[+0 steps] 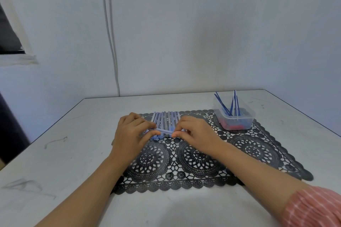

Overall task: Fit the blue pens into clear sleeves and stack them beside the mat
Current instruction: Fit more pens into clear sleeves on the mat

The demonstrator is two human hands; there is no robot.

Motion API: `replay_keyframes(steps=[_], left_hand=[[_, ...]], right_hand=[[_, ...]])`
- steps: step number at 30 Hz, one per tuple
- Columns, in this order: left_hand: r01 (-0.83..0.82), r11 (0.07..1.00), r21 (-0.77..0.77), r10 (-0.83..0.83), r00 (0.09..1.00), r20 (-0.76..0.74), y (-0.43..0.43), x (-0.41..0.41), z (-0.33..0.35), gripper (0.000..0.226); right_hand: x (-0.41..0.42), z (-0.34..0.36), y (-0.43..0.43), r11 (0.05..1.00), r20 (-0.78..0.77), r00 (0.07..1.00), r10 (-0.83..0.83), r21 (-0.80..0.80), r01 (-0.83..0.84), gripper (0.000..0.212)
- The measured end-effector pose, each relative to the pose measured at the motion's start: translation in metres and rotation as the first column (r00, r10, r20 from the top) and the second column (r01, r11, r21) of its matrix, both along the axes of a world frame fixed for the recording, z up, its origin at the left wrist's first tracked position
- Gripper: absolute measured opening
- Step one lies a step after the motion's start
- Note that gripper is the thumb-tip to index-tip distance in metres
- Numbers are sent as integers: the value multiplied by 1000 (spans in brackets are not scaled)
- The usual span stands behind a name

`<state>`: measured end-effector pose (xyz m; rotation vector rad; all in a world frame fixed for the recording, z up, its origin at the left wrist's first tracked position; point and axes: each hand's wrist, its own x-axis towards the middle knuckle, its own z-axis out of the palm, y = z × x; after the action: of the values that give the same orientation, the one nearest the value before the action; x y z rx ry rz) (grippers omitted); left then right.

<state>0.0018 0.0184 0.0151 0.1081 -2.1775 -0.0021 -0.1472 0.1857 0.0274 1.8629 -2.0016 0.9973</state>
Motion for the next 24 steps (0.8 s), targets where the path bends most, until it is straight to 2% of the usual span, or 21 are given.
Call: replay_keyframes(steps=[4, 7, 9, 11, 13, 14, 15, 17, 24], left_hand=[[15, 1000, -5, -15, 999, -31, 1, 0, 0, 35], [27, 1000, -4, -28, 998, -59, 2, -1, 0, 33], [31, 999, -11, -32, 997, -71, 3, -1, 1, 33], [36, 999, -11, -37, 997, -71, 4, -1, 1, 32], [34, 999, -3, -34, 997, -70, 4, -1, 0, 32], [30, 1000, 5, -30, 997, -70, 4, -1, 0, 31], [27, 1000, 12, -26, 997, -71, 3, -1, 0, 31], [24, 1000, 18, -23, 997, -71, 3, -1, 0, 32], [28, 999, 33, -26, 998, -60, 3, 0, -1, 35]], right_hand=[[4, 4, -3, 998, 297, 953, -69, 18, 66, 12], [10, 9, -3, 992, 542, 831, -125, 45, 120, 13], [15, 14, -1, 993, 751, 652, -103, 35, 117, 21], [16, 21, 1, 991, 922, 381, -69, 21, 130, 27], [11, 29, 5, 988, 990, 131, -49, 29, 150, 26], [6, 32, 6, 987, 998, 45, -39, 32, 159, 24], [2, 34, 9, 985, 999, 0, -36, 36, 166, 22], [-7, 33, 11, 981, 998, 13, -65, 62, 184, 18], [-24, 15, 14, 972, 953, 237, -186, 144, 184, 18]])
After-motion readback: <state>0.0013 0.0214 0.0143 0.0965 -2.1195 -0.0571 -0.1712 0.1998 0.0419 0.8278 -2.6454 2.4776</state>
